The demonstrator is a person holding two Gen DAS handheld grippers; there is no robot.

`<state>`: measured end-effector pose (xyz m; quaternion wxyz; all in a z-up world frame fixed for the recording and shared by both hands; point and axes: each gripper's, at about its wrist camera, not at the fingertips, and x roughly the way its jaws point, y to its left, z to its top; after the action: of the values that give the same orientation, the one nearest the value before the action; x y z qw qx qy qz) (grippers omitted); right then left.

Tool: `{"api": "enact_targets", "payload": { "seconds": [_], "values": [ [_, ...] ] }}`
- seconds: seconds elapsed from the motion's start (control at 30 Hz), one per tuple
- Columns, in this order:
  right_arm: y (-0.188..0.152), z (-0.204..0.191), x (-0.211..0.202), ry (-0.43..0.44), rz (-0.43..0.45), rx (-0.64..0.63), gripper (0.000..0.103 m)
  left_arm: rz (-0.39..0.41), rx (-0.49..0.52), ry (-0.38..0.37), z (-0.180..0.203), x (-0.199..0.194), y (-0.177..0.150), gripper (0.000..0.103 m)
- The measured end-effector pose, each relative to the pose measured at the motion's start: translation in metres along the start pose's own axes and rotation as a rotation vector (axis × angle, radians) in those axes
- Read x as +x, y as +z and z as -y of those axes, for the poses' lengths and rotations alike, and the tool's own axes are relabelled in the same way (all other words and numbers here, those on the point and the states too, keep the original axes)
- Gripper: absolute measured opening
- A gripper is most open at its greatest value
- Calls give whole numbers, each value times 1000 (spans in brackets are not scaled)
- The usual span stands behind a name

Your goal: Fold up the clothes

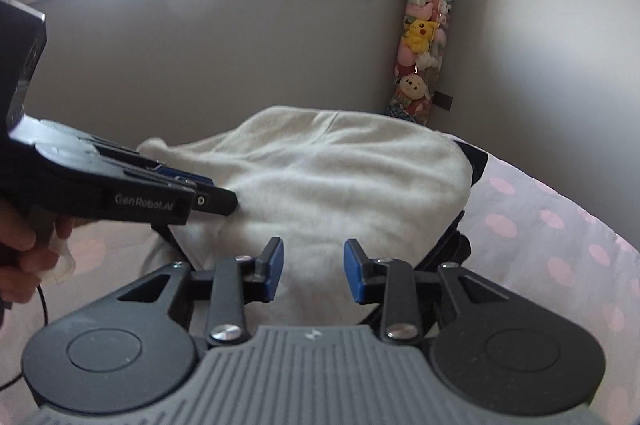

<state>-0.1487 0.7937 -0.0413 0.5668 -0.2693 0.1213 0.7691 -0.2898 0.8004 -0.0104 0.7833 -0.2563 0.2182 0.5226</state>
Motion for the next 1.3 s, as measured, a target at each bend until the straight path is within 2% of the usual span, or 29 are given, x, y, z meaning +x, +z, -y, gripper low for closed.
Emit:
{"api": "enact_targets", "payload": {
  "seconds": [0.1,0.27,0.33,0.43,0.47,0.57,0.67,0.8,0.93,1.17,1.23,1.3],
  "values": [
    [-17,8,15,20,-54,9,37,11,-44,17,0,-2,-9,25],
    [-24,11,16,15,-25,-6,38,28,-117,44,1,-4,-25,25],
    [-21,10,10,15,-15,7,39,36,-146,55,1,-5,-31,25],
    [-17,9,-10,25,6,31,42,58,-201,108,15,-33,-45,26],
    [-19,8,-20,23,19,31,48,67,-198,128,23,-43,-51,27],
    [-31,4,-50,24,75,18,64,101,-166,180,47,-70,-71,38],
    [-50,-1,-68,9,115,37,70,118,-153,240,64,-85,-88,51],
    [-70,-4,-80,-39,127,75,74,176,-98,337,87,-97,-110,57],
    [-84,-1,-97,-107,147,143,84,209,-64,365,104,-109,-121,66],
    [-106,4,-120,-148,128,178,87,242,-60,404,119,-126,-135,77],
    [-113,4,-123,-147,114,195,87,239,-44,402,121,-125,-140,87],
    [-119,4,-122,-144,92,200,87,233,-27,414,123,-125,-145,87]
  ]
}}
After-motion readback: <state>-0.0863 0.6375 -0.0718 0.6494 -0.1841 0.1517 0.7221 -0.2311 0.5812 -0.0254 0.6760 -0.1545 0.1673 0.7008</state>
